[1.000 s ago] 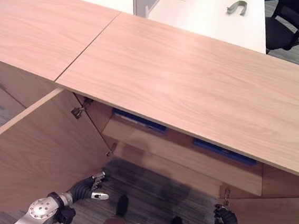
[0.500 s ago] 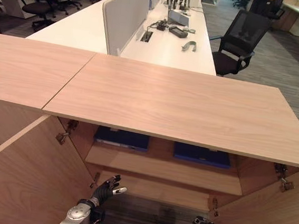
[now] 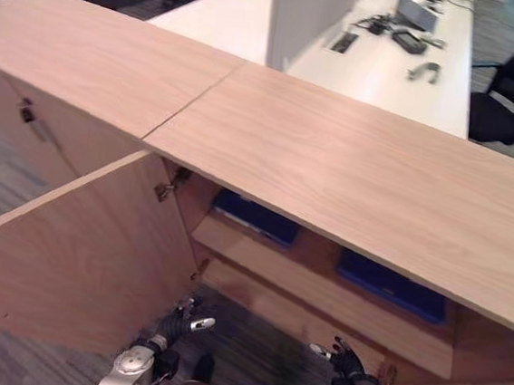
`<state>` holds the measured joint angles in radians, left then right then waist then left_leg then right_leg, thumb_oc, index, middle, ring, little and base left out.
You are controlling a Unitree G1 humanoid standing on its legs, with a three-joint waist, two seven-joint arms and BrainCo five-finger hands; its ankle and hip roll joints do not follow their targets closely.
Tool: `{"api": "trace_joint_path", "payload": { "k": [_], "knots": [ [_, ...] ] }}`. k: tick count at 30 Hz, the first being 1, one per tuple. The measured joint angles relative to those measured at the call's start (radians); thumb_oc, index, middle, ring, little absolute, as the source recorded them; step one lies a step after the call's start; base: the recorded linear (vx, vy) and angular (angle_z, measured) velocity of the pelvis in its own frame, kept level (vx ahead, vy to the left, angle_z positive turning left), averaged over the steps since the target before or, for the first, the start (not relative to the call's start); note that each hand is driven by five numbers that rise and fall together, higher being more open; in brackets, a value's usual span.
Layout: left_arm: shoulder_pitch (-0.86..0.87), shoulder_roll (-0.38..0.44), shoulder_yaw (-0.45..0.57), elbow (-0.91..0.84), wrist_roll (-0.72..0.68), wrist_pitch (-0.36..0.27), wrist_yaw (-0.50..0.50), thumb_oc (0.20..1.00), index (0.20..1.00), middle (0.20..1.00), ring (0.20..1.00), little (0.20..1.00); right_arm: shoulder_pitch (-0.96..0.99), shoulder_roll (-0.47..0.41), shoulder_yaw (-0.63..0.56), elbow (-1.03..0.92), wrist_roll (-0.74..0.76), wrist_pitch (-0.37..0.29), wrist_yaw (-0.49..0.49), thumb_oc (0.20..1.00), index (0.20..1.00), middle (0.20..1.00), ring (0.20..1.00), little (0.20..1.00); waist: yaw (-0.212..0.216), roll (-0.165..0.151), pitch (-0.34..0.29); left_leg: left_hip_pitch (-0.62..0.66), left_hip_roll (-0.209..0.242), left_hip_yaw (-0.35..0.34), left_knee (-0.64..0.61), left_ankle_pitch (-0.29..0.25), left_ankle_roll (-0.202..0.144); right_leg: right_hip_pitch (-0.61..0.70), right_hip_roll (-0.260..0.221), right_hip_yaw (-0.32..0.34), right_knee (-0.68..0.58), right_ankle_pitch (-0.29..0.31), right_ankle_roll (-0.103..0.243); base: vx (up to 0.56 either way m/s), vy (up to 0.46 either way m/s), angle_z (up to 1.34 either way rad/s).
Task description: Put the empty folder in the office cabinet
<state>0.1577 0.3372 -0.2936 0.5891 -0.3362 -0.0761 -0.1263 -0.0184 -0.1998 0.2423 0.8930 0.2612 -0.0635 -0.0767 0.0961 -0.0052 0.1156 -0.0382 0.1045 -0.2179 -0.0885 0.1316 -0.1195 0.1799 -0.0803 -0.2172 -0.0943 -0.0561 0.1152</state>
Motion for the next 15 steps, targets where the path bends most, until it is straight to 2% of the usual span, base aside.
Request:
{"api": "trace_joint_path", "payload": {
  "k": [3,6,7,9,10,11,12,13,14,15],
  "knots": [
    [0.031,-0.023,-0.002,0.004,0.010,-0.001,0.001,1.000,1.000,1.000,1.000,1.000,-0.017,-0.034,0.007,0.000,-0.009,-0.001,-0.001,1.000,1.000,1.000,1.000,1.000,0.030,0.036,-0.003,-0.039,0.011,-0.051,0.000,0.025,-0.033,-0.007,0.026,-0.054,0.000,-0.005,-0.008,-0.11,-0.081,0.55],
    [0.041,-0.027,-0.004,0.038,0.020,0.000,0.004,1.000,1.000,1.000,1.000,1.000,-0.029,-0.054,0.021,0.002,-0.009,-0.002,-0.001,1.000,1.000,1.000,1.000,1.000,0.055,0.060,0.003,-0.065,0.023,-0.079,0.002,0.037,-0.044,-0.011,0.043,-0.088,0.000,-0.010,-0.018,-0.13,-0.032,0.45],
    [0.042,-0.031,0.000,0.070,0.031,-0.001,0.011,1.000,1.000,1.000,1.000,1.000,-0.031,-0.058,0.021,0.002,-0.008,-0.003,-0.004,1.000,1.000,1.000,1.000,1.000,0.065,0.080,-0.001,-0.092,0.025,-0.095,0.011,0.040,-0.049,-0.018,0.057,-0.111,0.001,-0.011,-0.022,-0.31,0.031,0.44],
    [0.030,-0.048,0.003,0.073,0.031,-0.003,0.023,1.000,1.000,1.000,1.000,1.000,-0.033,-0.079,0.031,-0.001,-0.008,-0.013,-0.011,1.000,1.000,1.000,1.000,1.000,0.069,0.109,0.013,-0.125,0.027,-0.101,0.012,0.074,-0.066,-0.031,0.070,-0.139,0.023,-0.008,-0.047,-0.34,0.044,0.60],
    [0.016,-0.054,0.004,0.067,0.030,-0.004,0.026,1.000,1.000,1.000,1.000,1.000,-0.035,-0.091,0.038,-0.003,-0.008,-0.013,-0.013,1.000,1.000,1.000,1.000,1.000,0.065,0.121,0.021,-0.143,0.029,-0.062,-0.008,0.087,-0.090,-0.035,0.075,-0.164,0.027,-0.002,-0.059,-0.25,-0.018,0.87],
    [0.002,-0.055,0.005,0.058,0.031,-0.004,0.025,1.000,1.000,1.000,1.000,1.000,-0.039,-0.102,0.039,-0.009,-0.008,-0.012,-0.014,1.000,1.000,1.000,1.000,1.000,0.050,0.126,0.038,-0.174,0.066,0.091,-0.012,0.022,-0.036,-0.045,0.063,-0.212,0.038,0.002,-0.081,-0.18,-0.046,0.99],
    [-0.024,-0.051,0.024,0.062,0.031,-0.003,0.027,1.000,1.000,1.000,1.000,1.000,-0.044,-0.092,0.040,-0.015,-0.008,-0.010,-0.014,1.000,1.000,1.000,1.000,1.000,0.043,0.073,0.063,-0.188,0.075,0.290,0.013,-0.067,-0.003,-0.059,0.012,-0.253,0.043,0.004,-0.089,-0.12,-0.041,0.93],
    [-0.044,-0.034,0.029,0.063,0.030,-0.004,0.028,1.000,1.000,1.000,1.000,1.000,-0.050,-0.082,0.045,-0.034,-0.009,-0.010,-0.014,1.000,1.000,1.000,1.000,1.000,0.048,0.013,0.081,-0.199,0.066,0.402,0.139,-0.066,0.026,-0.064,-0.056,-0.267,0.050,0.009,-0.089,-0.11,-0.002,0.69],
    [-0.039,-0.018,0.030,0.064,0.030,-0.005,0.025,1.000,1.000,1.000,1.000,1.000,-0.049,-0.077,0.054,-0.056,-0.009,-0.010,-0.014,1.000,1.000,1.000,1.000,1.000,0.031,-0.043,0.085,-0.192,0.064,0.417,0.306,-0.083,0.024,-0.049,-0.108,-0.278,0.043,0.017,-0.088,-0.13,0.031,0.62],
    [-0.032,-0.023,0.030,0.072,0.030,-0.005,0.025,1.000,1.000,1.000,1.000,1.000,-0.036,-0.085,0.059,-0.076,-0.009,-0.012,-0.014,1.000,1.000,1.000,1.000,1.000,0.008,-0.048,0.086,-0.170,0.075,0.399,0.396,-0.105,0.016,-0.015,-0.120,-0.298,0.042,0.017,-0.088,-0.13,0.055,0.77]
  ]
}}
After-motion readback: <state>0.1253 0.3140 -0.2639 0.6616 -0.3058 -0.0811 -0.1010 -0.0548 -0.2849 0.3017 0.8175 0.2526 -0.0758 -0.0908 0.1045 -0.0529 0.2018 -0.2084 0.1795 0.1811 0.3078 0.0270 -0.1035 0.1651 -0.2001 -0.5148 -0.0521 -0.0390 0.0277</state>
